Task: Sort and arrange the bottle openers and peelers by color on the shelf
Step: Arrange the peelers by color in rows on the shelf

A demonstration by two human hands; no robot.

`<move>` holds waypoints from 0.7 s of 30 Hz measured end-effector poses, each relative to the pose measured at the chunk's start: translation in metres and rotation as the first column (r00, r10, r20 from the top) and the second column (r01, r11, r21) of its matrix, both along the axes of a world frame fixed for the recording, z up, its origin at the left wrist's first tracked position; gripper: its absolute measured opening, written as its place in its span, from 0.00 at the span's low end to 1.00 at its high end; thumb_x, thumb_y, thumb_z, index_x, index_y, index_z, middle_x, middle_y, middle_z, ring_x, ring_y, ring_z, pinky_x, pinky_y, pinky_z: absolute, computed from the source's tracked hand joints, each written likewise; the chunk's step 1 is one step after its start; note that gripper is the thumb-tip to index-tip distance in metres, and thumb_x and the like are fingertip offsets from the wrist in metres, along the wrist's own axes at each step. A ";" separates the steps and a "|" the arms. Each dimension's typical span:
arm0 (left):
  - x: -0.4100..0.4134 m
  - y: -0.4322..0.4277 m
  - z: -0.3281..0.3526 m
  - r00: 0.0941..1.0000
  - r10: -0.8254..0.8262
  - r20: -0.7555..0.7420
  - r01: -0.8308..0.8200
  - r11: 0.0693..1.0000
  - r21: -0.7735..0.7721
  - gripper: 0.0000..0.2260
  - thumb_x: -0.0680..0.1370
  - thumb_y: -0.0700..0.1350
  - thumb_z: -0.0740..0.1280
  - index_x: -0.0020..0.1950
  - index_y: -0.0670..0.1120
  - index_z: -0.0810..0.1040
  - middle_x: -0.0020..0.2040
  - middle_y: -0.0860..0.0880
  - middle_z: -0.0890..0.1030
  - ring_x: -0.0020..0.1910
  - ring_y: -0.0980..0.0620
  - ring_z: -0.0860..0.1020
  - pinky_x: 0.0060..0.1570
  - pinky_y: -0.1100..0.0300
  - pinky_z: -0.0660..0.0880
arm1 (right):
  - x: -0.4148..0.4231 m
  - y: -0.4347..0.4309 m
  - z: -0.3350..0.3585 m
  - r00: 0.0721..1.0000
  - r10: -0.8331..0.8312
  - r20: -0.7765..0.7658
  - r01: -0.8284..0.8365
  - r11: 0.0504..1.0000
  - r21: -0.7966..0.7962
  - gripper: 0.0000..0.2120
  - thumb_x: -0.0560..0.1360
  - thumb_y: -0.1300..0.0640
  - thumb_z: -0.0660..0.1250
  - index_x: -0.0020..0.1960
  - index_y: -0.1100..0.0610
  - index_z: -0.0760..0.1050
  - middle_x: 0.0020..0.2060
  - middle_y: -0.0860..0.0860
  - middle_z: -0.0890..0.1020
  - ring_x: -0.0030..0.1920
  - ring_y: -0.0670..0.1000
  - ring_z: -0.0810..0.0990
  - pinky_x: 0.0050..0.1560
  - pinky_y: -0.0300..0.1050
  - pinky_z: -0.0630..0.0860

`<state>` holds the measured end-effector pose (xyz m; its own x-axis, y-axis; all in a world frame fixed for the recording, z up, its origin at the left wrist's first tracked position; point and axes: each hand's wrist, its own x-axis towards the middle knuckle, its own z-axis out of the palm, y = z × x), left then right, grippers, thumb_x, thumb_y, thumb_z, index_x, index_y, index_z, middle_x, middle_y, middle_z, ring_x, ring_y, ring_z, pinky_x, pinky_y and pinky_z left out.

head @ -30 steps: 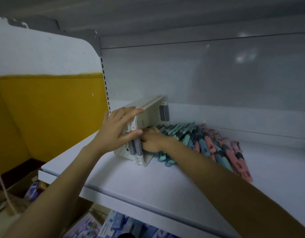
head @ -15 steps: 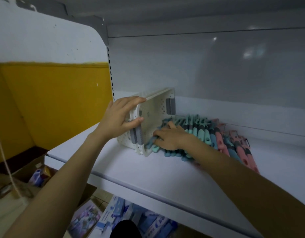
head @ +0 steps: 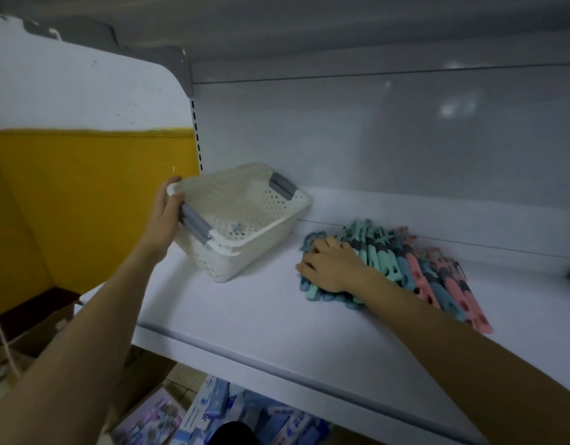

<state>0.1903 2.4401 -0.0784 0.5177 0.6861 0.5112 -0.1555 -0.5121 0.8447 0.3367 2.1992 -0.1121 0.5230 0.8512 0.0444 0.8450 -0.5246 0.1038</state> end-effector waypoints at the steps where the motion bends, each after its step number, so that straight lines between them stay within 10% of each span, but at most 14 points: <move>1: 0.001 0.008 -0.008 1.000 -0.005 -0.026 0.002 0.992 -0.127 0.16 0.82 0.52 0.51 0.69 0.52 0.64 0.62 0.49 0.69 0.60 0.47 0.70 0.56 0.54 0.72 | -0.001 0.002 0.000 1.000 0.007 -0.013 -0.007 1.000 -0.003 0.22 0.81 0.44 0.46 0.67 0.52 0.68 0.68 0.56 0.64 0.67 0.56 0.59 0.65 0.55 0.59; 5: -0.002 0.016 -0.037 0.996 0.082 -0.046 -0.090 0.971 -0.220 0.17 0.82 0.55 0.49 0.68 0.52 0.66 0.68 0.48 0.69 0.67 0.45 0.67 0.65 0.46 0.66 | -0.001 0.002 0.000 0.991 0.056 -0.120 -0.051 0.998 0.046 0.21 0.80 0.44 0.48 0.66 0.51 0.69 0.66 0.55 0.68 0.65 0.56 0.63 0.63 0.52 0.64; 8: -0.010 0.003 -0.032 0.969 0.240 0.058 -0.245 0.907 0.341 0.21 0.81 0.55 0.51 0.70 0.48 0.67 0.71 0.45 0.65 0.70 0.47 0.62 0.70 0.48 0.59 | 0.000 -0.001 -0.001 0.981 0.110 -0.158 -0.093 0.990 0.109 0.22 0.80 0.44 0.52 0.69 0.52 0.65 0.66 0.55 0.69 0.64 0.56 0.67 0.64 0.50 0.65; 12: -0.016 -0.027 -0.019 0.971 0.202 -0.128 -0.002 0.544 0.839 0.30 0.75 0.69 0.51 0.53 0.47 0.79 0.50 0.50 0.81 0.53 0.48 0.77 0.60 0.46 0.63 | -0.004 0.000 0.000 0.959 0.178 -0.219 -0.105 0.945 0.308 0.30 0.79 0.45 0.56 0.76 0.53 0.49 0.74 0.54 0.59 0.70 0.55 0.63 0.70 0.50 0.61; 16: -0.015 -0.036 -0.022 0.934 0.353 -0.060 -0.081 0.371 0.925 0.31 0.75 0.69 0.49 0.43 0.45 0.79 0.34 0.49 0.80 0.34 0.46 0.78 0.42 0.55 0.70 | -0.007 0.006 -0.001 0.966 0.184 -0.179 -0.142 0.964 0.225 0.30 0.79 0.46 0.56 0.76 0.52 0.49 0.74 0.53 0.58 0.71 0.54 0.62 0.72 0.53 0.56; 21: 0.005 -0.036 -0.022 0.885 0.450 -0.118 -0.079 0.397 0.915 0.31 0.75 0.69 0.48 0.44 0.45 0.79 0.34 0.47 0.80 0.35 0.44 0.78 0.45 0.51 0.70 | -0.009 0.003 -0.004 0.976 0.154 -0.153 -0.125 0.974 0.187 0.30 0.79 0.46 0.56 0.76 0.52 0.50 0.73 0.53 0.59 0.71 0.53 0.61 0.72 0.52 0.52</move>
<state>0.1955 2.4041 -0.1005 0.6382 0.0958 0.7639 0.2900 -0.9490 -0.1233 0.3275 2.2026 -0.1161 0.4123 0.9028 0.1224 0.9087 -0.3979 -0.1265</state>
